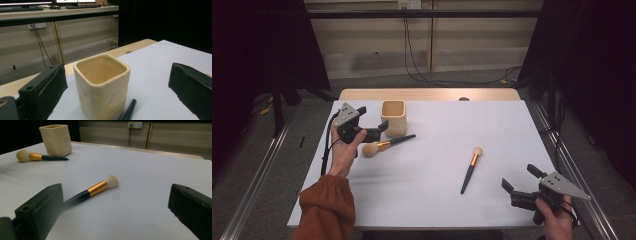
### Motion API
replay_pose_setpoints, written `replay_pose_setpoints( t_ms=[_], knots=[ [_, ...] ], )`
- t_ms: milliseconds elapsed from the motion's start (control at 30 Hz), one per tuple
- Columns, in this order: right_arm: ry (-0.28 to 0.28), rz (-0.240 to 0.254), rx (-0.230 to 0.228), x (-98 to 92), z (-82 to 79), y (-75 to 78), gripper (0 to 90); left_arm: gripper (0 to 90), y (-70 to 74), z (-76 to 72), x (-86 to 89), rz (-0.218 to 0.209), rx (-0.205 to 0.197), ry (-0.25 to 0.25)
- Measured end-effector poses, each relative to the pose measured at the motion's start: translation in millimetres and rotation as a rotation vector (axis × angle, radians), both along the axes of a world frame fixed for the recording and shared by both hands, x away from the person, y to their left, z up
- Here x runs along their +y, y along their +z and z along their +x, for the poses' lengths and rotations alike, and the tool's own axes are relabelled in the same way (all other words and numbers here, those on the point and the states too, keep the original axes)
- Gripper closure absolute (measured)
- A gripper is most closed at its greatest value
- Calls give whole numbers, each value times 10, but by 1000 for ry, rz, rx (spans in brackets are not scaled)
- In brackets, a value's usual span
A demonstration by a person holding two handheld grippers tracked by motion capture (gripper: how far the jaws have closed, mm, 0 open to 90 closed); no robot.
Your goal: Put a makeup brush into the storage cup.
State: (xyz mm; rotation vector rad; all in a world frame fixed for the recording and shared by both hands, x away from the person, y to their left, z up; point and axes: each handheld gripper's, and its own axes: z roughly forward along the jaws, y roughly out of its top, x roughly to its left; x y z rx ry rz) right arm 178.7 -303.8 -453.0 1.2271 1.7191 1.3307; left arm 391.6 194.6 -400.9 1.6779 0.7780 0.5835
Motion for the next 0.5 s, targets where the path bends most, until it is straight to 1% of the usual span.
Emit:
replay_pose_setpoints(
  t_ms=[67,200,300,367,433,500],
  knots=[
    [2,-1,0,0,-2,0,0,16,-16,50,-3,-1,1,11],
    [2,-3,0,-3,-6,-1,0,15,-71,138,-12,-2,22,28],
    [1,-1,1,-3,-8,-1,0,15,-112,179,-19,31,42,39],
    [0,-2,1,-5,-9,-2,0,15,-134,204,-13,61,74,39],
    [1,-2,1,-5,-9,-2,0,15,-139,212,-9,80,92,36],
    [0,-1,1,-6,-12,-1,0,15,-126,217,3,120,111,31]
  ],
)
